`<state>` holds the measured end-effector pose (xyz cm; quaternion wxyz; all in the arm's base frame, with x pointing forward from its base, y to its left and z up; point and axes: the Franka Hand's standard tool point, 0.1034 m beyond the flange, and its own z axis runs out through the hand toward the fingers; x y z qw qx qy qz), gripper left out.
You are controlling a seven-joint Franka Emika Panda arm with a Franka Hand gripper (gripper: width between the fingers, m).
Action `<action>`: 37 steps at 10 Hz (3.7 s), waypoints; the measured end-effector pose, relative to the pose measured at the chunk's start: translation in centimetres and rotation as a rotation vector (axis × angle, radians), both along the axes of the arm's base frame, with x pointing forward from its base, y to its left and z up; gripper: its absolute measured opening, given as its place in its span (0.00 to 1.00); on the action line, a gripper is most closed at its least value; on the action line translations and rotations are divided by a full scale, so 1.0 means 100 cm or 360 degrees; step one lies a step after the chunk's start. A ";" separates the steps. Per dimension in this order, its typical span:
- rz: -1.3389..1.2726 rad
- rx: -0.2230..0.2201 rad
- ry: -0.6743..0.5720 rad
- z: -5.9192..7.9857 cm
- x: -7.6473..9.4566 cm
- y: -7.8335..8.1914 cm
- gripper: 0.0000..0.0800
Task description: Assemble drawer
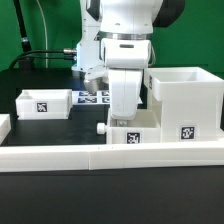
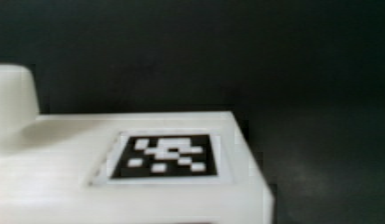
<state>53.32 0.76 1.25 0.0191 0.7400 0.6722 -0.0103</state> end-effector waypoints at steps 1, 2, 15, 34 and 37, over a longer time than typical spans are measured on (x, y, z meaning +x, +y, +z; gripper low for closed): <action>-0.0001 0.0000 0.0000 0.000 0.000 0.000 0.06; -0.0001 0.0000 0.0000 0.000 0.000 0.000 0.06; 0.0023 0.0000 0.0047 0.001 -0.002 0.003 0.06; 0.0095 -0.0032 0.0033 0.044 0.009 -0.030 0.81; 0.0045 -0.0021 0.0033 0.041 0.006 -0.061 0.81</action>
Offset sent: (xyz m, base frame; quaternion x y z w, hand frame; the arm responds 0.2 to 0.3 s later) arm -0.0101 0.0116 0.0067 0.0271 -0.0040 -0.0586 0.9979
